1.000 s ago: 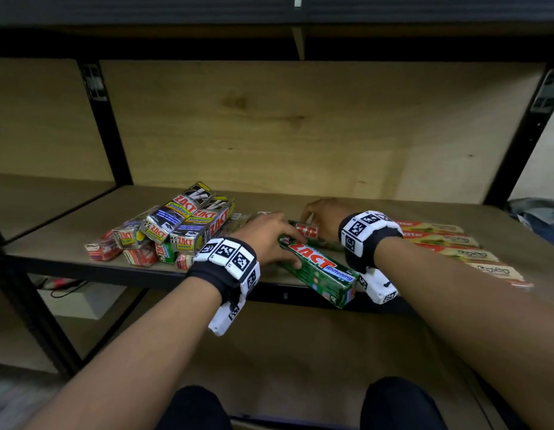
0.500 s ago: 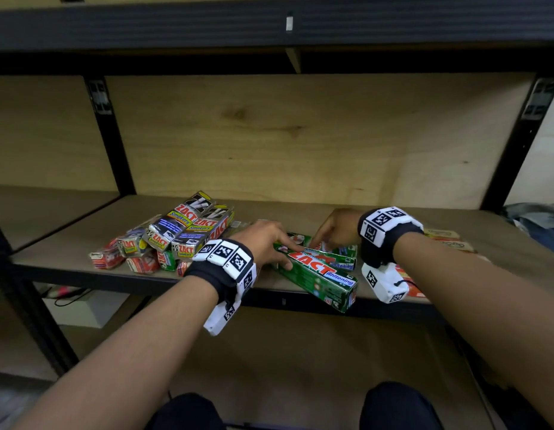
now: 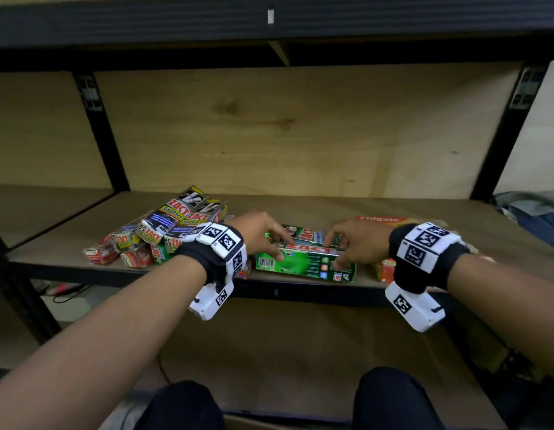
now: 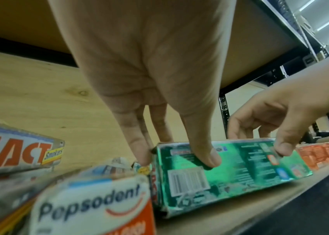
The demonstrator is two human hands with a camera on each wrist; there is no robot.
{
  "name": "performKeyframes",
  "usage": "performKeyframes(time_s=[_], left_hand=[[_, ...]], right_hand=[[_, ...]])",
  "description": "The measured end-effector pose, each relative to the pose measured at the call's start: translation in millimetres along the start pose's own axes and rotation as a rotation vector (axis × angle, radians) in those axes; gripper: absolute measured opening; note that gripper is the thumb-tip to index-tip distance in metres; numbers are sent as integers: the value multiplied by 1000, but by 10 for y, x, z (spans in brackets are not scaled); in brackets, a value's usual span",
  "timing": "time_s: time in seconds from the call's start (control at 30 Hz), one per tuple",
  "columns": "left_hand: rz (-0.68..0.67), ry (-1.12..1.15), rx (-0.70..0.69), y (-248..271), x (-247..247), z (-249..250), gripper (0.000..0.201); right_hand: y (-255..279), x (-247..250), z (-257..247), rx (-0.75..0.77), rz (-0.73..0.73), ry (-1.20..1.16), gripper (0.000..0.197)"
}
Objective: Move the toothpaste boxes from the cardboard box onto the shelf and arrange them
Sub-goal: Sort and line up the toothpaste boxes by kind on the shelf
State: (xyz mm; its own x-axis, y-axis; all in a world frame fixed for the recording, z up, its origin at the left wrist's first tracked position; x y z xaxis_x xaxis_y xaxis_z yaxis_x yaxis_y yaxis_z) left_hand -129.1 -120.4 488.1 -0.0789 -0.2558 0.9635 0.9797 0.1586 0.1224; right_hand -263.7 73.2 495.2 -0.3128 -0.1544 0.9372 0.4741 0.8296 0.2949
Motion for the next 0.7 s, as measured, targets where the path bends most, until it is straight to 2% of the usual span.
performKeyframes(time_s=[0.13,0.23,0.4,0.5,0.6,0.7], left_hand=[[110,-159,38,-16,-50,32,66],[151,-215,38,-55,-61,8,55],[126,-107,-3,-99,-105,-11,44],[84,-69,5,-138,-76,-12,40],[44,-90,21,-189,-21,6,59],[-37,-218,75,-254,37,3,83]], right_hand=[[-68,-69,-4,-3,117,26,54],[-94,-110,-33,-2,214,67,55],[-111,-199,-10,-9,170,55,56],[-105,-166,18,17,139,25,46],[-108,-103,16,10,98,36,39],[-156,-37,-5,-18,112,116,52]])
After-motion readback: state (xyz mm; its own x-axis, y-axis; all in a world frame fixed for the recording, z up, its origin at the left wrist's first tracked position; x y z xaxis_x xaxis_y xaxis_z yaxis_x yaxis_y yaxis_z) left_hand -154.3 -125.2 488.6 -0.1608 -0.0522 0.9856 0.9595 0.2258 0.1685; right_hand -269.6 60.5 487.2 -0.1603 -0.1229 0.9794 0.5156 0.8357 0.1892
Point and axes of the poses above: each hand's wrist, its own y-axis away from the middle knuckle, its own x-axis out of the back of the hand, z = x × y, the point moved 1 cm from there along -y, towards the middle knuckle, and after that the axes turned 6 degrees about -z, right-handed, at the moved point
